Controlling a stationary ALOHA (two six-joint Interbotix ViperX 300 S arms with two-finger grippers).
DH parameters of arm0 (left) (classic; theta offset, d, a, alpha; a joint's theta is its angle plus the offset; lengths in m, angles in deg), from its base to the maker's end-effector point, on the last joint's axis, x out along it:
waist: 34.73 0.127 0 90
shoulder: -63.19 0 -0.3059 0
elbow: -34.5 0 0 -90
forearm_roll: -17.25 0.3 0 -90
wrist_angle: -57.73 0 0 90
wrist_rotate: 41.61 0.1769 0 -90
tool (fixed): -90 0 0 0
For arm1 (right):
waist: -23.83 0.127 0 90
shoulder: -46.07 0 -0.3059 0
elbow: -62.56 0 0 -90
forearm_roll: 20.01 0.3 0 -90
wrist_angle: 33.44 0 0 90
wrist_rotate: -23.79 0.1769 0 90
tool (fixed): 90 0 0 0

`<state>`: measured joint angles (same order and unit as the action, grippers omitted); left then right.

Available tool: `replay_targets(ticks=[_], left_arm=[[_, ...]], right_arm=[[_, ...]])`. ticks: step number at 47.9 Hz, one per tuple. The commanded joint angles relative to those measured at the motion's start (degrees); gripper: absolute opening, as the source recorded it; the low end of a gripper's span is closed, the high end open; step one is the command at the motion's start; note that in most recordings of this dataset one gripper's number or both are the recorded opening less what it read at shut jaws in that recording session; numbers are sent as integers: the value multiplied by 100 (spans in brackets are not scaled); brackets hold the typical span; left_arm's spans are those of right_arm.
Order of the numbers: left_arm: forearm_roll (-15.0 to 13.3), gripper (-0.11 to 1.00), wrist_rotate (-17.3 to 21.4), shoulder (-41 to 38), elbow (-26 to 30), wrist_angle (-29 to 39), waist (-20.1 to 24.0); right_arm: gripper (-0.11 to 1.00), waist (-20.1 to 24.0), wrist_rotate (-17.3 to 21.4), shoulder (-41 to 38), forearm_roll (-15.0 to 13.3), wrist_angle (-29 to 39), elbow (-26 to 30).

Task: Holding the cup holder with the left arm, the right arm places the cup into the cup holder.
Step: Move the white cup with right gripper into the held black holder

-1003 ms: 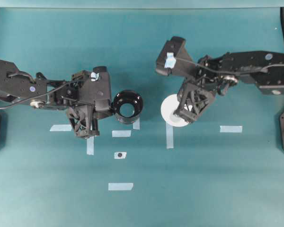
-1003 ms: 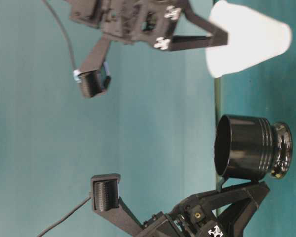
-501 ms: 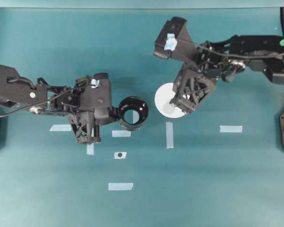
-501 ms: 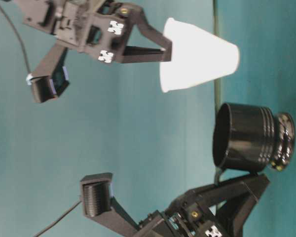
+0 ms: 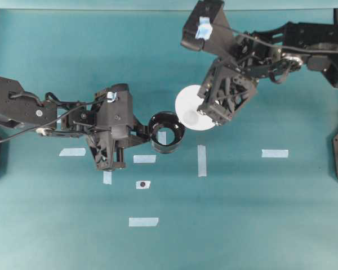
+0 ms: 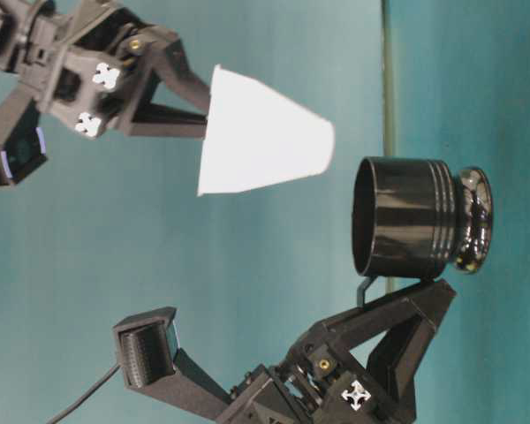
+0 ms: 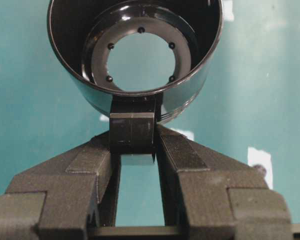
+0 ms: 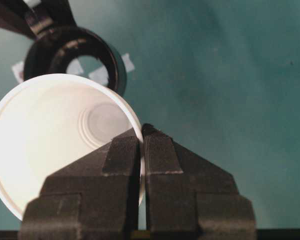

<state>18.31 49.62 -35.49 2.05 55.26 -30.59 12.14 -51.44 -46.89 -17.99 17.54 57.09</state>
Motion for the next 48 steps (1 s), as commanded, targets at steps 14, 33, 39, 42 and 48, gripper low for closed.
replay_targets(ticks=[14,33,39,42,48], left_arm=[[18,26,18,44,141,-255,-9],[9,26,18,0,176,-255,-9],[9,26,18,-9,211,-264,-9],[9,26,18,-18,220,-264,-9],[9,26,18,-35,255,-264,-9]], right_arm=[[3,9,70,246,202,-281,114],[3,132,70,-26,272,-659,62],[3,202,62,-132,369,-721,18],[3,220,62,-193,413,-765,-9],[3,237,62,-281,466,-861,-26]])
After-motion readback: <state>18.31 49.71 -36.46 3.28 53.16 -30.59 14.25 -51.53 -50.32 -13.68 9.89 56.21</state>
